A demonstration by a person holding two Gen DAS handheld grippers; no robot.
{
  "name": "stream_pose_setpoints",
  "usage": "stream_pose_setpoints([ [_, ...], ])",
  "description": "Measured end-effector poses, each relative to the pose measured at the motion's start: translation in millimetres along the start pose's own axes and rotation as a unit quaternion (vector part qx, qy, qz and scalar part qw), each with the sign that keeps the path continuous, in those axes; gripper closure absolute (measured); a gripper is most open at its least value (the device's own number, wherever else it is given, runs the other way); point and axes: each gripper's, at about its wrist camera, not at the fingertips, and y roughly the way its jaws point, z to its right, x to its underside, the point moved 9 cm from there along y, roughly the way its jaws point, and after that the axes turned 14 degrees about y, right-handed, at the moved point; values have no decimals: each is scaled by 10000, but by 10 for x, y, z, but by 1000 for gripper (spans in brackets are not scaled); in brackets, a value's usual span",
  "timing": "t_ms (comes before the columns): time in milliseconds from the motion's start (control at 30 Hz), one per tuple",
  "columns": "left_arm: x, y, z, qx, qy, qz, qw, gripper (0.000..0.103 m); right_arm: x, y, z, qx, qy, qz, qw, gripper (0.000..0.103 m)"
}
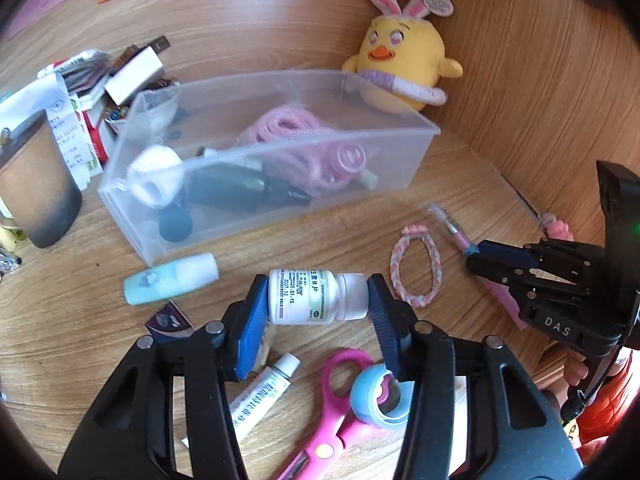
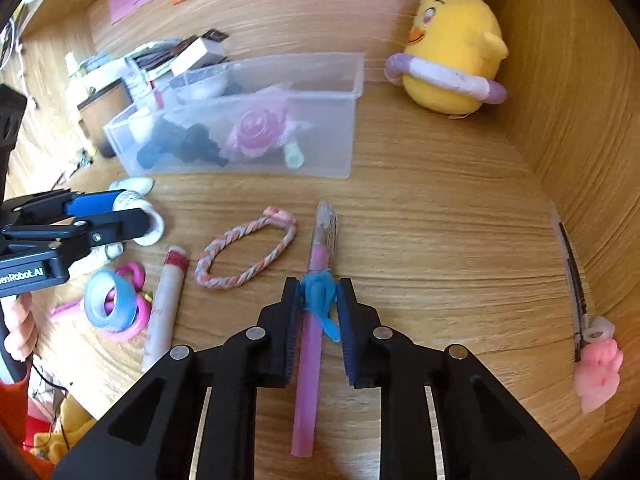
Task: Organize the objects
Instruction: 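Grasp the white pill bottle with the left gripper while the right grasps the pink pen, then lower the pill bottle and pink pen into the clear box, open both grippers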
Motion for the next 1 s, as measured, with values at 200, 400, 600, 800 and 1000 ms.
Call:
stream_pose_setpoints([
  [200,-153,-154,-106,-59,-150,267,9995,54,-251,-215,-7,-98,85,368,9992,86],
  [400,-345,-280,-227,-157,-308,555,9979,54,-557,-405,-163,-269,68,810,9963,86],
  [600,-555,-372,-371,-291,-415,774,9957,54,-877,-467,-335,-462,-41,1101,9928,86],
  [800,-738,-381,-529,-315,-565,913,9937,54,-1139,-360,-476,-654,-4,1132,9914,86],
  [1000,-821,-132,-661,-253,-765,723,9941,54,-1358,-146,-578,-729,-37,996,9923,86],
])
